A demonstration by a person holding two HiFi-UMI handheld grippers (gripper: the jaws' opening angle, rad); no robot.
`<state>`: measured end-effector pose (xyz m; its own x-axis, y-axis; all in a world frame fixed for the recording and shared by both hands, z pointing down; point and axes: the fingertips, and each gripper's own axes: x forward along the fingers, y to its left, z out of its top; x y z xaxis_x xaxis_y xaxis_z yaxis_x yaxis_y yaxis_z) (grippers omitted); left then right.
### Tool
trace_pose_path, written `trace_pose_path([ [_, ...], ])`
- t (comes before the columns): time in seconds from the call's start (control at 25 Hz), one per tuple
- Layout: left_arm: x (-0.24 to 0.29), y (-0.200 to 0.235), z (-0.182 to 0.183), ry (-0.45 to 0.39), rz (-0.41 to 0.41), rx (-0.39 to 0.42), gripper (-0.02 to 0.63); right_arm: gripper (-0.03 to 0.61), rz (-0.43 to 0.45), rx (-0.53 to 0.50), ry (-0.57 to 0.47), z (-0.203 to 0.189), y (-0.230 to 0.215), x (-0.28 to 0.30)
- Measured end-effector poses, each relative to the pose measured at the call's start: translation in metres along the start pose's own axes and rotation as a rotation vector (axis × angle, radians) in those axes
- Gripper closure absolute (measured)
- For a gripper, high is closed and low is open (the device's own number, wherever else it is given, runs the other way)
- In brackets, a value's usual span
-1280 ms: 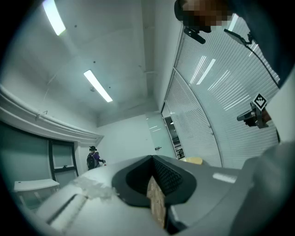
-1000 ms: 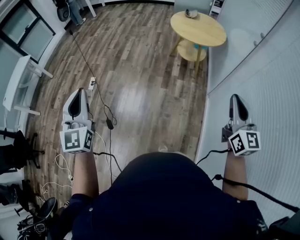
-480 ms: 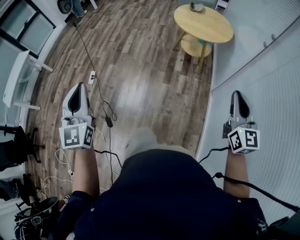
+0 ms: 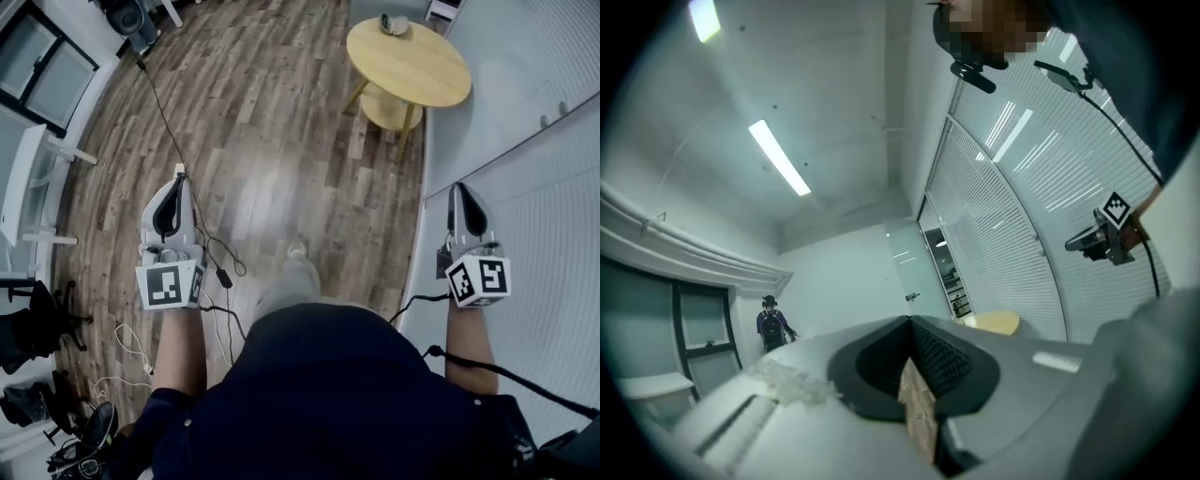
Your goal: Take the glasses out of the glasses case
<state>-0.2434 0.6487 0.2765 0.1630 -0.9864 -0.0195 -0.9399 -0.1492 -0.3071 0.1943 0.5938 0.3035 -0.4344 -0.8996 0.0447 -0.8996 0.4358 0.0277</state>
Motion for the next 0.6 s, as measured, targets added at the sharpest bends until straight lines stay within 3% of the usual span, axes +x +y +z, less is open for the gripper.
trace_pose_path([
  [0.6,0.211,0.102,-0.015,-0.071,-0.146,0.009,0.609,0.571,-0.062,-0.018,-0.010,0.027,0.011,0.198],
])
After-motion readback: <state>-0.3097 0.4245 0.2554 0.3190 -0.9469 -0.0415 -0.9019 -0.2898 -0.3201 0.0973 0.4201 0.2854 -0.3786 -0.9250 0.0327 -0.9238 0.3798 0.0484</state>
